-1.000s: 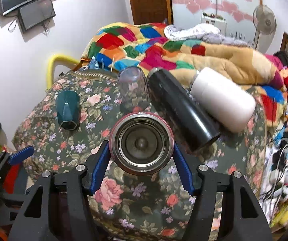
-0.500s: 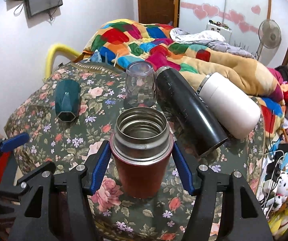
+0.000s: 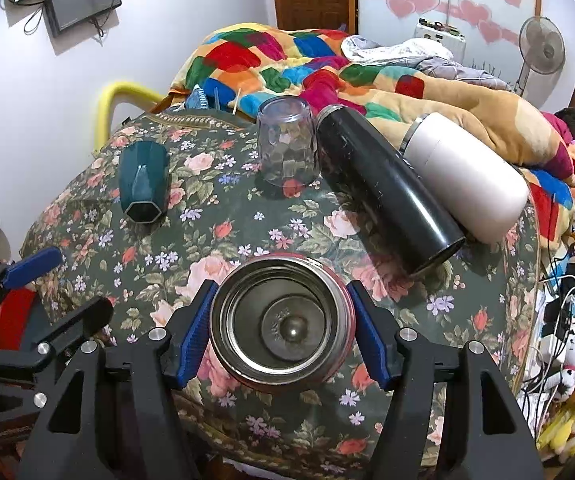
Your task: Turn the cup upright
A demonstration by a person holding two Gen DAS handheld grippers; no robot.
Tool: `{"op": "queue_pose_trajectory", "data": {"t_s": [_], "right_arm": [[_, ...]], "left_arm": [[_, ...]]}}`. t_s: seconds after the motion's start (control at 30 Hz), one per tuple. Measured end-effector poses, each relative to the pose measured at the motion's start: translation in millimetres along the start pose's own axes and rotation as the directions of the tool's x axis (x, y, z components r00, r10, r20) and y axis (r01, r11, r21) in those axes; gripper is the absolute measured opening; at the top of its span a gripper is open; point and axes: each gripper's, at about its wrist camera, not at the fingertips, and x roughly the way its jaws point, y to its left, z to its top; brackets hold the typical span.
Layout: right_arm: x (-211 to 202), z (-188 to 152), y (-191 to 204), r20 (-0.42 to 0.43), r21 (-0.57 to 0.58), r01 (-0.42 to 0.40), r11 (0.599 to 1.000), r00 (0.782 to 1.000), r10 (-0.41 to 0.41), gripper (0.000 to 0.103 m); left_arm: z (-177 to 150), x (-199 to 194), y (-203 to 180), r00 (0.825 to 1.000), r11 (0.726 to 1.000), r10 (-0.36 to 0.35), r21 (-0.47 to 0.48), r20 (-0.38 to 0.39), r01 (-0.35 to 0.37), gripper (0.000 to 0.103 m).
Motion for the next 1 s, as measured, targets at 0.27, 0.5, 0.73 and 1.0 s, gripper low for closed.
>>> {"op": "queue_pose_trajectory", "data": {"t_s": [0.27,0.5,0.73,1.0], "right_arm": [[-18,-5,-1,0.015,-0.012,0.003,1.0,1.0,-0.003,0.065],[-66,-7,-4,0.118,0.003,-0.009,1.0,0.993,0.009,0.065],[-153,-13,-9,0.337,0.033,-0.021,0.999,0.941,0.008,0.065],[-259,-43,-2,0.607,0.054,-0.013,0.998,0.794,-0.023,0.065]], "left_arm": [[1,-25,-9,0.999,1.0,-0.006,0.003,0.039,0.005,0.083],[9,-59,-18,0.994,1.0,-0.021,0.01,0.103,0.02,0.083],[25,-126,-29,0.965,0.998,-0.061,0.013,0.256,0.06,0.083],[26,-222,-49,0.868,0.995,-0.098,0.029,0.487,0.096,0.092]]}}
